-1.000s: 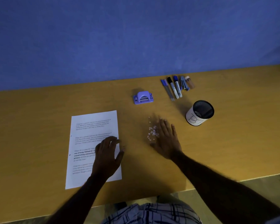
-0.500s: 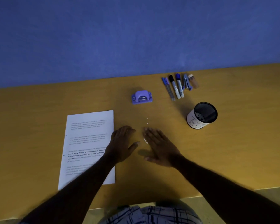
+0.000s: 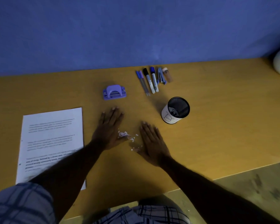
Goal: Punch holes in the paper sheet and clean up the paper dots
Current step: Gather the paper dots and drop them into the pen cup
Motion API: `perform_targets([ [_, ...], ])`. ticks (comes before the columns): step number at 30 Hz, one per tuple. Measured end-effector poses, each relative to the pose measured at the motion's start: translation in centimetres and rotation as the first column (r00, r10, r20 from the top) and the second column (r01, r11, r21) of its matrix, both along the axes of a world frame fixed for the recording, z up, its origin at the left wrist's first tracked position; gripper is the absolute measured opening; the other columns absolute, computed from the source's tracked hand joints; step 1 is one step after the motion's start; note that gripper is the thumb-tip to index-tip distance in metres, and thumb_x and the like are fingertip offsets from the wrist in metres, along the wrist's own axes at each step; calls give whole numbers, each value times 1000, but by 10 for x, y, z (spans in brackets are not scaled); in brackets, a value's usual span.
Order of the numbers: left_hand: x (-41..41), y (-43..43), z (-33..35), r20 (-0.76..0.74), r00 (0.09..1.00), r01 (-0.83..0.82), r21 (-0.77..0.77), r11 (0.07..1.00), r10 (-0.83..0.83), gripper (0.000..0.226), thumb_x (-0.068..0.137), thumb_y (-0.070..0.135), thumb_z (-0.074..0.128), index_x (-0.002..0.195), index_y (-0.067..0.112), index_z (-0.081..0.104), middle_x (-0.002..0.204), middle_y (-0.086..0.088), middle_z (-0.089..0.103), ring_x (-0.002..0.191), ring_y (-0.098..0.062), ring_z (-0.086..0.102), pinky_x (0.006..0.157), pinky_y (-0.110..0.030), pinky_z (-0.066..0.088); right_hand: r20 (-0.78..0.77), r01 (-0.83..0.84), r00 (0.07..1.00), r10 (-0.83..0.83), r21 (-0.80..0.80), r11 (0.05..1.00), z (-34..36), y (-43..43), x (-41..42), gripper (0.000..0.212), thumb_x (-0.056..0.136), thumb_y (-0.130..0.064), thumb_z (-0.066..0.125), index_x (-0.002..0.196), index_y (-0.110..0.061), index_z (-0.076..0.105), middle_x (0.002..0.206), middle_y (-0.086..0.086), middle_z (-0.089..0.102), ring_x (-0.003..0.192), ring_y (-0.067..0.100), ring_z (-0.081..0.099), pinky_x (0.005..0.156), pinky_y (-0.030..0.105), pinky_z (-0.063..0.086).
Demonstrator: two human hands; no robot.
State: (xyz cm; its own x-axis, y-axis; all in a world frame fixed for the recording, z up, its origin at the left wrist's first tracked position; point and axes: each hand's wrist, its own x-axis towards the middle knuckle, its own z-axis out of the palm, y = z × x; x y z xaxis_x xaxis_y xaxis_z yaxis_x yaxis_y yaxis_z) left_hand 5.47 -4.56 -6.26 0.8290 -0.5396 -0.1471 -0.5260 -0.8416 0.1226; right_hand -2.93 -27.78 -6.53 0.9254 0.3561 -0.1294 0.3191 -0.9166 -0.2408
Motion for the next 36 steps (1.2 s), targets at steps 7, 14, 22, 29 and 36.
perform_targets([
  [7, -40, -13, -2, 15, 990, 143, -11, 990, -143, 97, 84, 78, 29, 150, 8, 25, 159, -18, 14, 149, -32, 7, 115, -59, 14, 2, -48, 999, 48, -45, 998, 4, -1, -1, 103, 86, -79, 33, 153, -3, 13, 162, 15, 4, 151, 28, -3, 121, 49, 11],
  [14, -60, -17, 2, -40, 986, 160, 15, 987, -159, 94, 82, 80, 29, 152, 17, 22, 160, -17, 10, 148, -35, 3, 112, -65, 12, -12, -165, 986, 165, -53, 985, 7, 0, -5, 111, 80, -83, 37, 153, -3, 14, 162, 15, 5, 151, 27, -4, 120, 50, 12],
  [22, -84, 5, 9, -31, 999, 7, -34, 999, -8, 108, 77, 84, 34, 147, 2, 30, 156, -20, 24, 145, -36, 22, 112, -64, 18, -10, -107, 994, 107, -6, 994, 14, 18, -30, 104, 83, -80, 38, 154, -9, 12, 163, 9, 2, 151, 23, -5, 118, 53, 6],
  [29, -106, 20, 2, -69, 985, -157, 14, 988, 157, 105, 81, 81, 30, 149, 2, 23, 159, -20, 14, 148, -36, 11, 114, -62, 11, -46, 274, 960, -276, -50, 960, 12, 21, -64, 101, 87, -80, 28, 155, -9, 4, 163, 9, -5, 151, 25, -6, 120, 52, 6],
  [36, -110, 25, 1, -35, 990, -140, -8, 990, 140, 83, 89, 66, 32, 150, 9, 27, 159, -17, 17, 147, -34, 14, 114, -62, 13, -45, 228, 972, -231, -54, 972, 12, 49, -61, 96, 91, -76, 24, 154, -4, 9, 163, 12, -2, 151, 26, -5, 120, 50, 11],
])
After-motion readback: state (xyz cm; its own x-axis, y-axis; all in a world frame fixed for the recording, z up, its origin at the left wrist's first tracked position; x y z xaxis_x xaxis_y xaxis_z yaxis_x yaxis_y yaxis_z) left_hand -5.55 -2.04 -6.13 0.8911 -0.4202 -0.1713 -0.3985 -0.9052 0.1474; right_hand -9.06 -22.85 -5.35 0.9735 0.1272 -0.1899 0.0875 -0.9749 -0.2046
